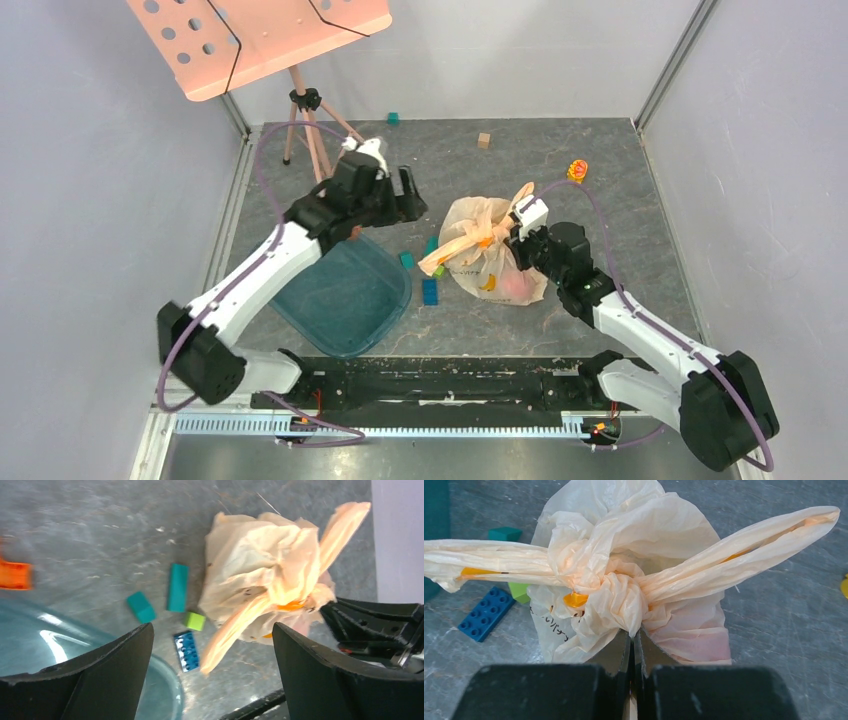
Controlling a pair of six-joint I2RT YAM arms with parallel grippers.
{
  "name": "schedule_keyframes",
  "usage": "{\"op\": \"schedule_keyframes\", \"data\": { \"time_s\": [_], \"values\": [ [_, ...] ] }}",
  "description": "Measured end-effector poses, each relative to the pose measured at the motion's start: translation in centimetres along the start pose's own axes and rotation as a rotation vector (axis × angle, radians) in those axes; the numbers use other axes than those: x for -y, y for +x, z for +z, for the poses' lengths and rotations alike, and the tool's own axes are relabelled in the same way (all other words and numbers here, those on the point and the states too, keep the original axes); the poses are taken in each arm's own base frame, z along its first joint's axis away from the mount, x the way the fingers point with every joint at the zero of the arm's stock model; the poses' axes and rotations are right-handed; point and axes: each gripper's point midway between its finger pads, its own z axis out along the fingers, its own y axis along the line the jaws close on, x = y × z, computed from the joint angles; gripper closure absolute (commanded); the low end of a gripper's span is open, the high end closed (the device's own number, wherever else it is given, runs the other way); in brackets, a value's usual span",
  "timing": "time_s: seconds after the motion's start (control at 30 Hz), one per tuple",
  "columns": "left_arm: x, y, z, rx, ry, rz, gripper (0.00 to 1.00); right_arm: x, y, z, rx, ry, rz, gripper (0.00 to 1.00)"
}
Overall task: Take the fake fruits out of the plastic bag
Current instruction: Untie the plastic bag at the center of the board.
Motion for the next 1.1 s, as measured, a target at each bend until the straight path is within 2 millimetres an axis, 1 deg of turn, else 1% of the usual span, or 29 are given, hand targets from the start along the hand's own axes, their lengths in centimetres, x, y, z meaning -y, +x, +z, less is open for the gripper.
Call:
{"op": "schedule_keyframes", "data": {
  "time_s": [0.1, 0.2, 0.27, 0.3, 0.4, 0.5, 0.63, 0.77, 0.83, 0.9, 0.93, 1.0, 1.1],
  "values": [
    [2.6, 2.0, 3.0, -0.078, 0.043, -0.021, 0.07, -0.9, 0.2, 0.0, 0.024, -0.044, 0.015, 1.0],
    [4.5, 3.7, 5.6, -0.146, 0.058, -0.034, 0.08, -1.7, 0.2, 0.1, 0.041, -0.08, 0.027, 1.0],
    [5.9, 4.8, 7.1, -0.182, 0.073, -0.041, 0.08, -2.1, 0.2, 0.1, 0.05, -0.099, 0.03, 1.0],
    [6.4, 5.2, 7.5, -0.193, 0.078, -0.041, 0.08, -2.2, 0.1, 0.1, 0.055, -0.106, 0.03, 1.0],
    [8.3, 6.1, 8.2, -0.217, 0.099, -0.049, 0.08, -2.6, 0.1, 0.1, 0.067, -0.121, 0.029, 1.0],
    [9.5, 6.5, 8.3, -0.222, 0.119, -0.062, 0.09, -2.9, 0.3, 0.1, 0.068, -0.13, 0.029, 1.0],
    [10.7, 7.0, 8.1, -0.227, 0.141, -0.069, 0.11, -3.0, 0.2, 0.1, 0.072, -0.133, 0.029, 1.0],
    [11.8, 7.5, 8.7, -0.236, 0.152, -0.057, 0.14, -3.1, 0.2, 0.1, 0.073, -0.138, 0.027, 1.0],
    [11.8, 8.0, 9.1, -0.247, 0.143, -0.052, 0.18, -3.2, 0.2, 0.1, 0.074, -0.14, 0.027, 1.0],
    [11.6, 8.4, 9.4, -0.253, 0.135, -0.051, 0.25, -3.2, 0.2, 0.1, 0.074, -0.14, 0.027, 1.0],
    [11.5, 8.5, 9.6, -0.255, 0.128, -0.051, 0.26, -3.2, 0.2, 0.1, 0.074, -0.141, 0.027, 1.0],
    [11.2, 8.5, 9.9, -0.251, 0.115, -0.05, 0.36, -3.2, 0.2, 0.1, 0.074, -0.14, 0.027, 1.0],
    [11.1, 8.6, 10.5, -0.249, 0.099, -0.046, 0.59, -3.2, 0.1, 0.0, 0.077, -0.14, 0.026, 1.0]
  ]
}}
